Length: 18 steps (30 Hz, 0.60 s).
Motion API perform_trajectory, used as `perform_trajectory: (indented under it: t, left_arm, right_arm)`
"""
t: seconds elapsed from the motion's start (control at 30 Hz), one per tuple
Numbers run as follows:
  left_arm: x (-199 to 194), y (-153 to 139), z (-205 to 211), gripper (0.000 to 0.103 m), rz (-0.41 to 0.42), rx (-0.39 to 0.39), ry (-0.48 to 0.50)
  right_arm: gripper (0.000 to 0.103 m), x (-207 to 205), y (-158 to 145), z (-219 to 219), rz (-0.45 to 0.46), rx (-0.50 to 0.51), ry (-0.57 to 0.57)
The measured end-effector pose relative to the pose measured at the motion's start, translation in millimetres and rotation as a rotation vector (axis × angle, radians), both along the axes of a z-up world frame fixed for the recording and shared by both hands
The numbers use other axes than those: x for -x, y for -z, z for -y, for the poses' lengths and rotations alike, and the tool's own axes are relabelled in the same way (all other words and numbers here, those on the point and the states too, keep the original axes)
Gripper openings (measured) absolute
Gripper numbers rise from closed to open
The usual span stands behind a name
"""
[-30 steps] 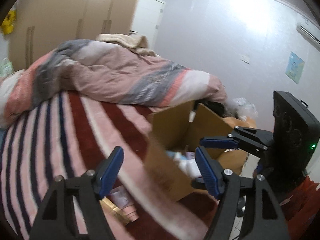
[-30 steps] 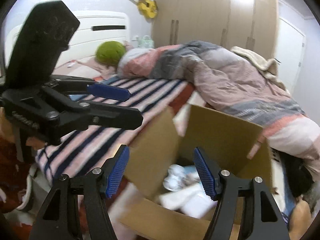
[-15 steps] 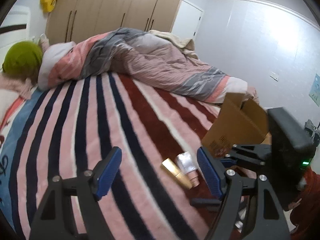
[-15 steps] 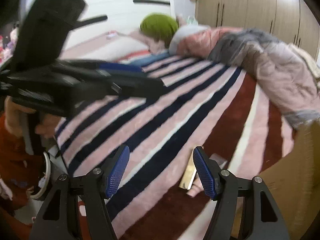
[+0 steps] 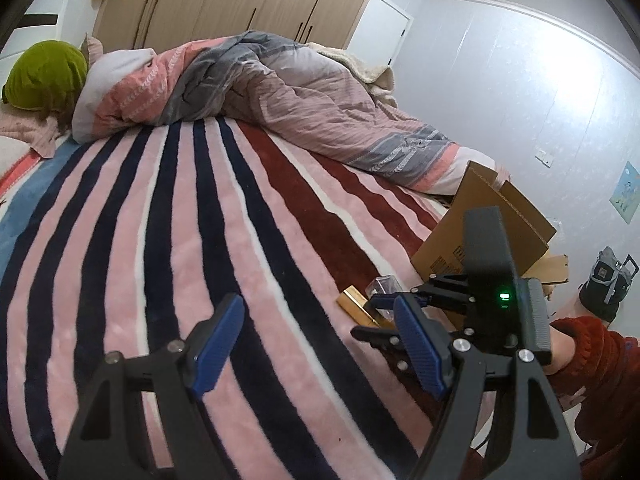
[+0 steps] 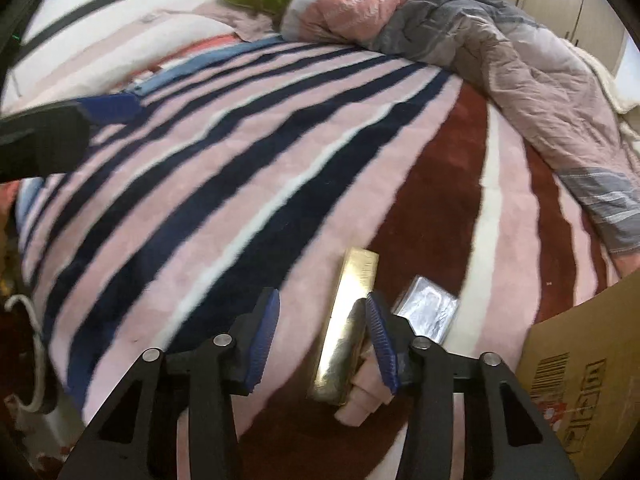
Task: Organize rigid objects
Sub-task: 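Move the right gripper to the gold bar box and grasp it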
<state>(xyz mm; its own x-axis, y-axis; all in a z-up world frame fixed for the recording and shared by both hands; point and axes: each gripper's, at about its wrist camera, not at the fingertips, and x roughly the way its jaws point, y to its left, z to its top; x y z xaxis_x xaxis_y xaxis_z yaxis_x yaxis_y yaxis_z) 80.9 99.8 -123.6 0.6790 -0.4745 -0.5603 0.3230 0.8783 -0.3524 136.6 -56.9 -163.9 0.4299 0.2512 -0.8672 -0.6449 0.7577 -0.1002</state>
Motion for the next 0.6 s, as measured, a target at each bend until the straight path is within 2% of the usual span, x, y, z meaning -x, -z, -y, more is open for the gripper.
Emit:
perform_trajectory:
  t: [0.17, 0.33, 0.47, 0.6]
  left_arm:
    - [0.1, 1.1, -4.3, 0.075, -0.002, 0.006, -0.002]
    - [-0.1, 3.4, -5.2, 0.075, -0.010, 0.010, 0.001]
    - [-0.4, 5.9, -4.5, 0.075, -0.020, 0.012, 0.007]
    - [-2.6, 9.9, 1.4, 0.075, -0.045, 0.012, 0.026]
  right_arm:
    - [0.028, -9.0, 7.1, -2.0, -0.032, 0.014, 0.035]
    - [0.020, 3.7, 12.1, -4.5, -0.123, -0.017, -0.010]
    - [0.019, 12.6, 11.4, 0.3, -0.145, -0.030, -0.015]
    - [0.013, 20.5, 11.4, 5.6, -0.114, -0.022, -0.032]
